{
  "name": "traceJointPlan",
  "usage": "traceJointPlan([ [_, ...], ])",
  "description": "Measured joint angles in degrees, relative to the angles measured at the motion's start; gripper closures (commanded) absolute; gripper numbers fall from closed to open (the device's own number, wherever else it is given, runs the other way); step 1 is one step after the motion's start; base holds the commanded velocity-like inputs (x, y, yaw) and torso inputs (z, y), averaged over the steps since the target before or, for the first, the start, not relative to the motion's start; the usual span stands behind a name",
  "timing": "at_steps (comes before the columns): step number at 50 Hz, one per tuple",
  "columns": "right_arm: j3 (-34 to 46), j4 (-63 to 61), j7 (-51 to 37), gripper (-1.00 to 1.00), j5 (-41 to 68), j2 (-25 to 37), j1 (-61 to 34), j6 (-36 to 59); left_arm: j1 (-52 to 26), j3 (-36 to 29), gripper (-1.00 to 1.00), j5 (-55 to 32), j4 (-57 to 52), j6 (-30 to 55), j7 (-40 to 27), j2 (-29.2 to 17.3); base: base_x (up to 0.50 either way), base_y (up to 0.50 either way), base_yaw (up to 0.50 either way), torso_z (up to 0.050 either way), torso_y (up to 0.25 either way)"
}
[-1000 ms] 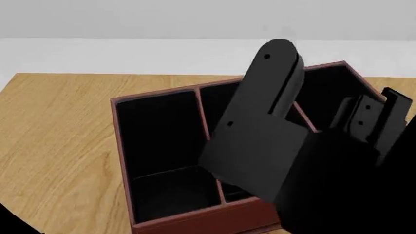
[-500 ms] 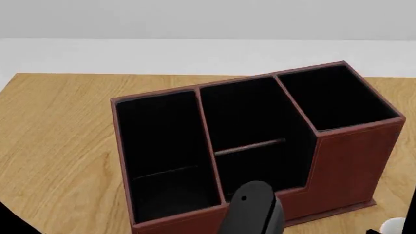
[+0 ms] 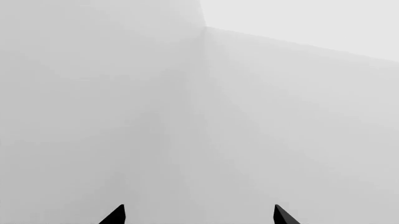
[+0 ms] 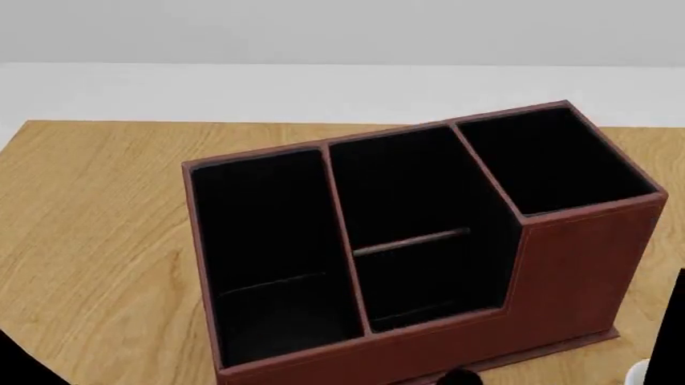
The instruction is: Pick up the book and place it in the front compartment of the caddy.
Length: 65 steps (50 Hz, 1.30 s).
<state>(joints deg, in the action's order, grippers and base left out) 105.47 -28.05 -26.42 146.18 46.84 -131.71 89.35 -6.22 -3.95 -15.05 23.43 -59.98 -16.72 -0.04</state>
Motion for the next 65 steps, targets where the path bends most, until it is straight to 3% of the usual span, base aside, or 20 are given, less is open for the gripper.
traceJointPlan([
  [32, 1.5, -1.0, 15.2, -1.00, -28.5, 0.2, 15.3, -1.4, -0.1, -0.1, -1.00, 0.5, 0.7, 0.0, -0.4, 0.0, 0.00, 0.00, 0.00, 0.000, 0.000],
  [65, 4.7, 0.4, 22.7, -1.00, -44.5, -2.9, 27.7, -6.0, -0.1, -0.2, -1.00, 0.6, 1.2, 0.0, -0.5, -0.1, 0.00, 0.00, 0.00, 0.000, 0.000],
])
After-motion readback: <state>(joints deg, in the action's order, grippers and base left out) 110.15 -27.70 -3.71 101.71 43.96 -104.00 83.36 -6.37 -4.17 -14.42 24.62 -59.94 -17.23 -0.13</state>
